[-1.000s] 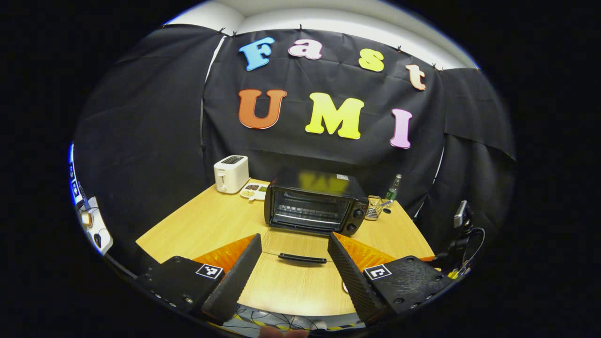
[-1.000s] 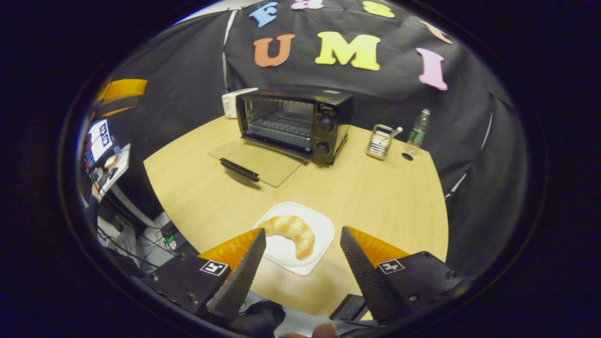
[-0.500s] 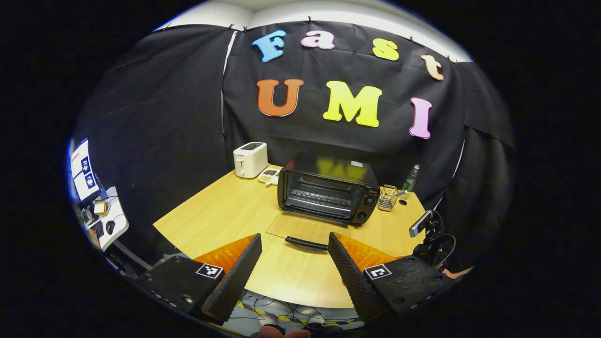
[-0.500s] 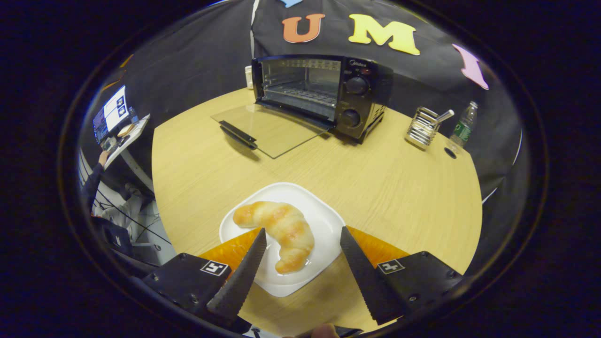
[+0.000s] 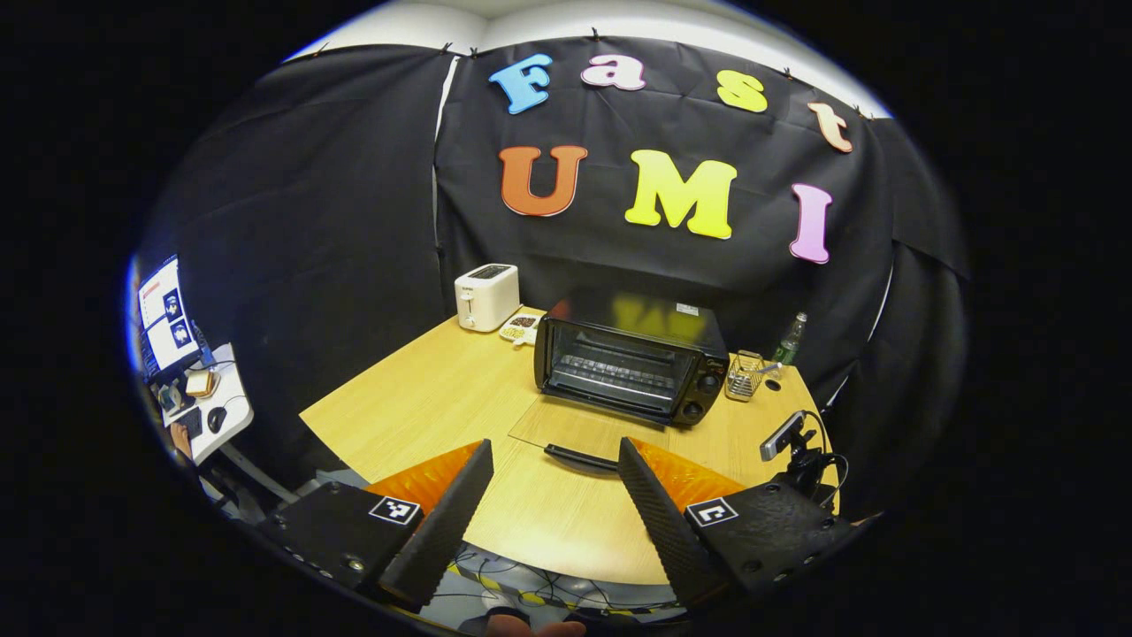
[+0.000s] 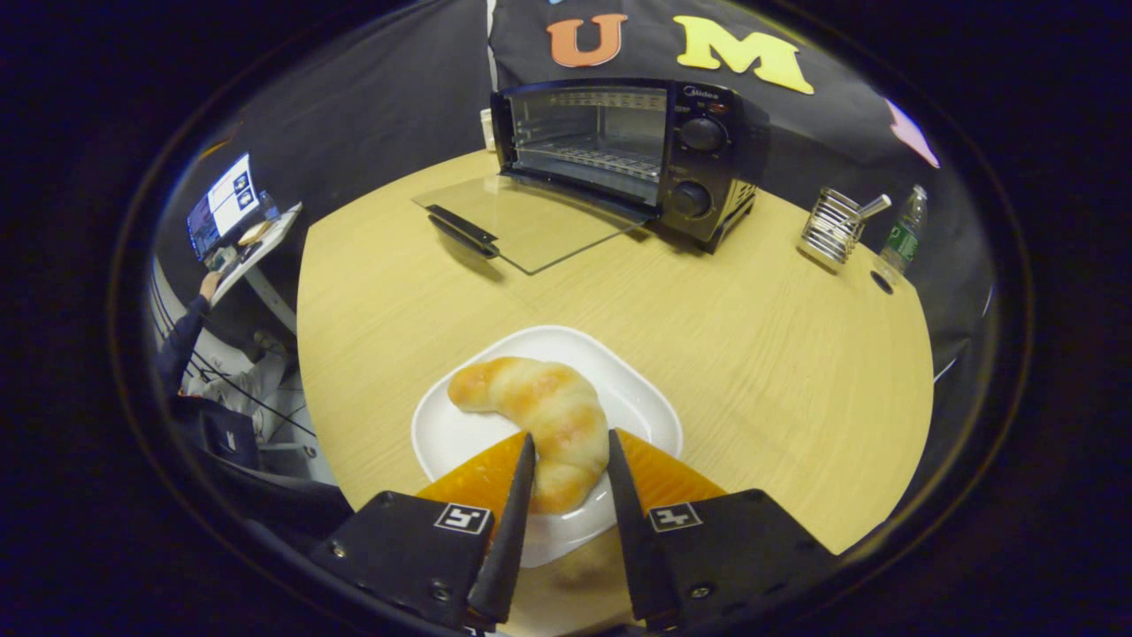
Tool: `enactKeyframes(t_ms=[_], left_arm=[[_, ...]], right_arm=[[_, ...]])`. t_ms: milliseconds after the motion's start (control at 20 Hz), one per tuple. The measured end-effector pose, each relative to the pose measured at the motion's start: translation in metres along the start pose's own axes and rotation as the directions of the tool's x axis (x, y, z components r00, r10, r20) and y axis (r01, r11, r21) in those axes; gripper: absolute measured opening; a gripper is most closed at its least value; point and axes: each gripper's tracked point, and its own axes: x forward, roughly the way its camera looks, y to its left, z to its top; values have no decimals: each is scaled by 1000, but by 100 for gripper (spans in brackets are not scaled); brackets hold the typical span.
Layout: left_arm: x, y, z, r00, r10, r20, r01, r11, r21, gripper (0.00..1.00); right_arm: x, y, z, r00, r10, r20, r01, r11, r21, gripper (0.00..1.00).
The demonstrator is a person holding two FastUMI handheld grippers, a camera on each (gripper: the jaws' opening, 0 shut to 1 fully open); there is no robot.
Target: Open the electric oven with the left hand, put the food in, and close the electric oven.
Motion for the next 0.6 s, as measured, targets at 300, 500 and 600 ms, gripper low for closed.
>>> enactKeyframes(t_ms=[300, 500, 600], left_arm=[[7, -1, 2, 998, -67, 0, 67, 998, 3, 94], [22, 3, 13, 986, -163, 14, 163, 987, 15, 94], [33, 13, 20, 976, -215, 16, 214, 976, 26, 94]], right_arm=[[-21, -1, 1, 998, -55, 13, 53, 989, 136, 31], [-47, 13, 15, 992, -125, 33, 112, 955, 276, 29], [-60, 26, 31, 983, -173, 56, 142, 922, 359, 29]])
